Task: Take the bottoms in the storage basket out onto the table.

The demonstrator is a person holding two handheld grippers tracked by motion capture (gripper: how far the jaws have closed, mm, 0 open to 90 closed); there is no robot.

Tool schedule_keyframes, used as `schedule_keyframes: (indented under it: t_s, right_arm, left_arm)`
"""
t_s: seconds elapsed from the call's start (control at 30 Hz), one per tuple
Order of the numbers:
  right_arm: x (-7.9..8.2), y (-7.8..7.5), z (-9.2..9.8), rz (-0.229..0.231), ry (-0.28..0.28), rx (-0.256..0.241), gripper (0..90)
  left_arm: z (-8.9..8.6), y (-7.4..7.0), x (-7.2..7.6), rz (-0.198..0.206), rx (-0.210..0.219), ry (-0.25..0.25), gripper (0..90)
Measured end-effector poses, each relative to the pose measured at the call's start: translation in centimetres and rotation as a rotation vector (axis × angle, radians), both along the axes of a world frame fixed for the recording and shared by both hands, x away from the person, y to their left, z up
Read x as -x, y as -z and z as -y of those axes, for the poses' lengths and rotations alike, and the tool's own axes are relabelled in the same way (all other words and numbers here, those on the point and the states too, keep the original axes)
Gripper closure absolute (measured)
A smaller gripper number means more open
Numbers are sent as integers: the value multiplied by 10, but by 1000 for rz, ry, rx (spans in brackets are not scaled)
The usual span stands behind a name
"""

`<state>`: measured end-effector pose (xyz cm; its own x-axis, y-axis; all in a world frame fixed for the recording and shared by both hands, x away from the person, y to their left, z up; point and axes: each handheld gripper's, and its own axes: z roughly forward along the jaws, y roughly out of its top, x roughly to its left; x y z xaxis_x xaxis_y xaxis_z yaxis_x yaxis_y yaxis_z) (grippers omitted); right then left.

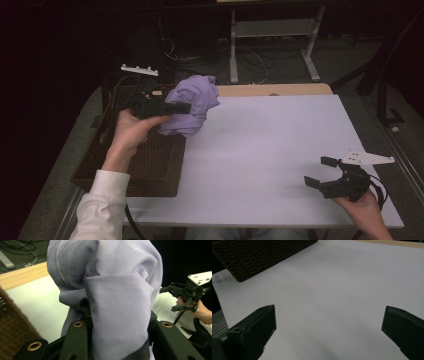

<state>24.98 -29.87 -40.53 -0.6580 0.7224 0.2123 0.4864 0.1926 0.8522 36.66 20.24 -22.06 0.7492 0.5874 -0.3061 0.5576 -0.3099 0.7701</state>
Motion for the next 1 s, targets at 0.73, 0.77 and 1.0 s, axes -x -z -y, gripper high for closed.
schedule_keyframes:
  t_s: [0.73, 0.77, 1.0]
  right_arm:
    - [1, -1, 1, 3, -1, -4, 0]
    - [1, -1, 1, 3, -1, -3, 0]
    - [1, -1, 1, 3, -1, -3, 0]
  left_arm:
    - [50, 18, -7, -28, 72, 106, 600]
    - [51, 19, -7, -29, 80, 110, 600]
    - [68, 29, -9, -49, 99, 133, 600]
